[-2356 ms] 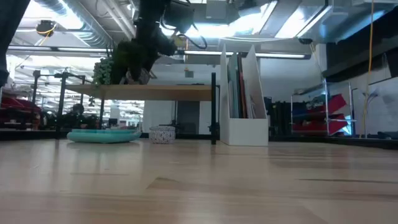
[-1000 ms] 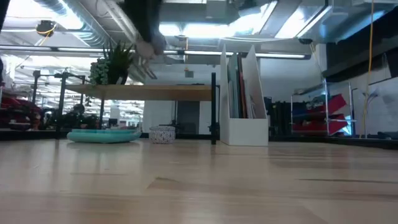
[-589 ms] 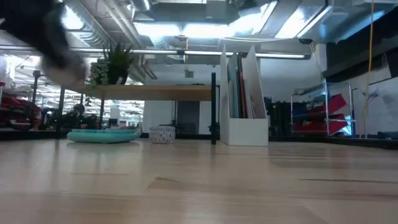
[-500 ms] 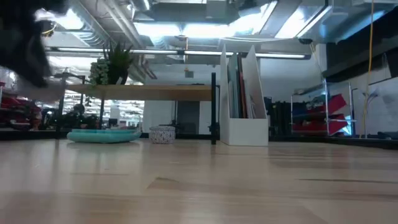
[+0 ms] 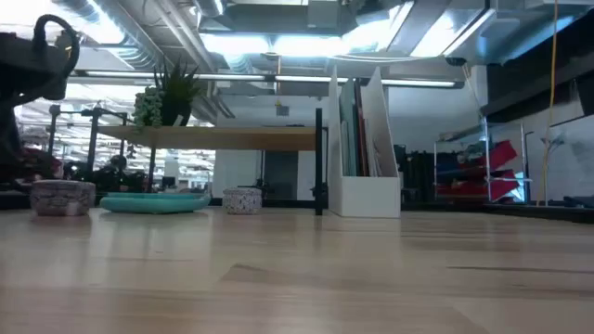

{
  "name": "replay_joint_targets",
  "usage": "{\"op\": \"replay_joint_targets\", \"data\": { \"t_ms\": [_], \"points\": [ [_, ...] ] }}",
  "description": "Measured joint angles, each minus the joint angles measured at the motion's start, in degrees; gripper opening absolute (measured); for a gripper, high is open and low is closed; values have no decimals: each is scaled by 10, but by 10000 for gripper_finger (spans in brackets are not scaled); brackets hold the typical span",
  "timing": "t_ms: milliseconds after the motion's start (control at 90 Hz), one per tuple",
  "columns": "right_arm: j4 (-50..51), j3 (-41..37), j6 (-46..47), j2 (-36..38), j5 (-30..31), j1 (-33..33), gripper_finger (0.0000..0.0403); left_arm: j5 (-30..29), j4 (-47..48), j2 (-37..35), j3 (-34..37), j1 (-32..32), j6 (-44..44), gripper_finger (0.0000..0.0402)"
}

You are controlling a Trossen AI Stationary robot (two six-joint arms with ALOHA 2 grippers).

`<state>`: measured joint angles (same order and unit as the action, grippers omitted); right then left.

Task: Stock shelves
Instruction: Remove the red scented candle from the shelf

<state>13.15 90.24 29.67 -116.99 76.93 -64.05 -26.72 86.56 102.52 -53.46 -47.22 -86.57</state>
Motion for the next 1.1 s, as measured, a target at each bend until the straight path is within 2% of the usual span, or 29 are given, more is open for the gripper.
{"op": "replay_joint_targets", "data": {
  "t_ms": [144, 311, 400, 567, 667, 822, 978, 1100],
  "points": [
    [0, 0, 0, 0, 0, 0, 207, -22, 15, -6, -28, -1, -12, 74],
    [3, 0, -5, 0, 0, 3, 207, -116, -17, -41, -32, 36, -36, 75],
    [3, 0, -14, 0, 0, 5, 207, -143, -72, -61, -14, 84, 16, 67],
    [2, 0, -16, 0, -6, 11, 207, -155, -238, -70, 34, 194, 187, 36],
    [1, 0, -15, 0, -11, 11, 207, -146, -284, -70, 62, 252, 226, 21],
    [-3, 0, -15, 0, -22, 11, 207, -90, -285, -70, 105, 298, 230, 7],
    [-4, 0, -5, 0, -23, 11, 207, -10, -264, -70, 137, 279, 198, 3],
    [-3, 0, 0, 0, -24, 11, 207, 8, -170, -70, 135, 240, 126, 3]
  ]
}}
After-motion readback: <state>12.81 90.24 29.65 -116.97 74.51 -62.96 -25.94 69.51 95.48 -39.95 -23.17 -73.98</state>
